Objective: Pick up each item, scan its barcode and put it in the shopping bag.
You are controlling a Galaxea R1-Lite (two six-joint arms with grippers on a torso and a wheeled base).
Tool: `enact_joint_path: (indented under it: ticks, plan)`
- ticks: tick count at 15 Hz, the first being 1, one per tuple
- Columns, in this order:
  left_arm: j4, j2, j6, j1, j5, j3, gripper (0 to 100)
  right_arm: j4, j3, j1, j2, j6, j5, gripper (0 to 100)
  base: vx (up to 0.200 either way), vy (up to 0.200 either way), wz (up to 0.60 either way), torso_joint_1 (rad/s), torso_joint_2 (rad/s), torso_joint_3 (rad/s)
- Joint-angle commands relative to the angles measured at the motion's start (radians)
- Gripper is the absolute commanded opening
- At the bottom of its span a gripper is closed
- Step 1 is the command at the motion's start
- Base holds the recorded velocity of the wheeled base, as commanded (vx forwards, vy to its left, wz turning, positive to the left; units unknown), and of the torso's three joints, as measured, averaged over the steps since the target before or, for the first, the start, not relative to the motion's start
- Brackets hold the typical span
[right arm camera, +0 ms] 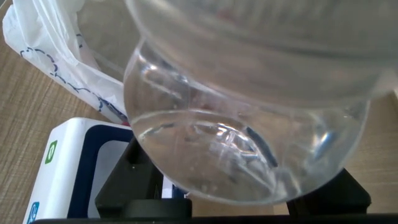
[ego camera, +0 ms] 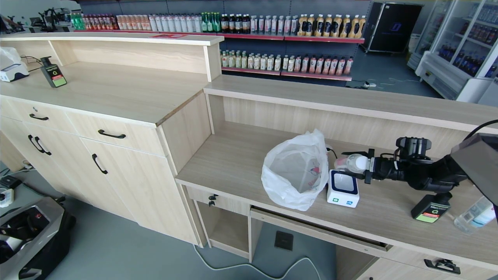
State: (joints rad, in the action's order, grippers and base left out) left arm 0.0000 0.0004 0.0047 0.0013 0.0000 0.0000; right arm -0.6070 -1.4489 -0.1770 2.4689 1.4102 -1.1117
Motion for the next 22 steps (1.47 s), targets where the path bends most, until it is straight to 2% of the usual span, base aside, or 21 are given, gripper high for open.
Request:
enact_joint_path:
  ticks: [1,6,8,10,13,14,15,16,17,18,21,22]
  plan:
    - [0.0,0.0,0.0,0.0,0.0,0.0,100,0.0,0.001,-0.006,-0.001,0.0,0.0,0,0.0,0.0,0.0,0.0,0.0,0.0]
    - [0.0,0.0,0.0,0.0,0.0,0.0,100,0.0,-0.005,0.011,-0.05,-0.04,0.001,0,0.0,0.0,0.0,0.0,0.0,0.0]
    - [0.0,0.0,0.0,0.0,0.0,0.0,100,0.0,0.024,0.016,-0.162,-0.158,0.001,0,0.0,0.0,0.0,0.0,0.0,0.0]
    - [0.0,0.0,0.0,0.0,0.0,0.0,100,0.0,0.097,0.004,-0.295,-0.338,0.007,0,0.0,0.0,0.0,0.0,0.0,0.0]
    - [0.0,0.0,0.0,0.0,0.0,0.0,100,-0.007,0.209,-0.03,-0.476,-0.744,0.245,0,0.0,0.0,0.0,0.0,0.0,0.0]
    - [0.0,0.0,0.0,0.0,0.0,0.0,100,-0.007,0.223,-0.03,-0.498,-0.832,0.316,0,0.0,0.0,0.0,0.0,0.0,0.0]
    - [0.0,0.0,0.0,0.0,0.0,0.0,100,-0.005,0.259,-0.013,-0.544,-1.044,0.524,0,0.0,0.0,0.0,0.0,0.0,0.0]
    - [0.0,0.0,0.0,0.0,0.0,0.0,100,-0.002,0.268,-0.001,-0.555,-1.108,0.605,0,0.0,0.0,0.0,0.0,0.0,0.0]
    - [0.0,0.0,0.0,0.0,0.0,0.0,100,0.001,0.286,0.022,-0.565,-1.217,0.745,0,0.0,0.0,0.0,0.0,0.0,0.0]
    - [0.0,0.0,0.0,0.0,0.0,0.0,100,0.001,0.286,0.022,-0.565,-1.217,0.745,0,0.0,0.0,0.0,0.0,0.0,0.0]
    - [0.0,0.0,0.0,0.0,0.0,0.0,100,-0.019,0.344,0.076,-0.561,-1.246,1.076,0,0.0,0.0,0.0,0.0,0.0,0.0]
    - [0.0,0.0,0.0,0.0,0.0,0.0,100,-0.019,0.344,0.076,-0.561,-1.246,1.076,0,0.0,0.0,0.0,0.0,0.0,0.0]
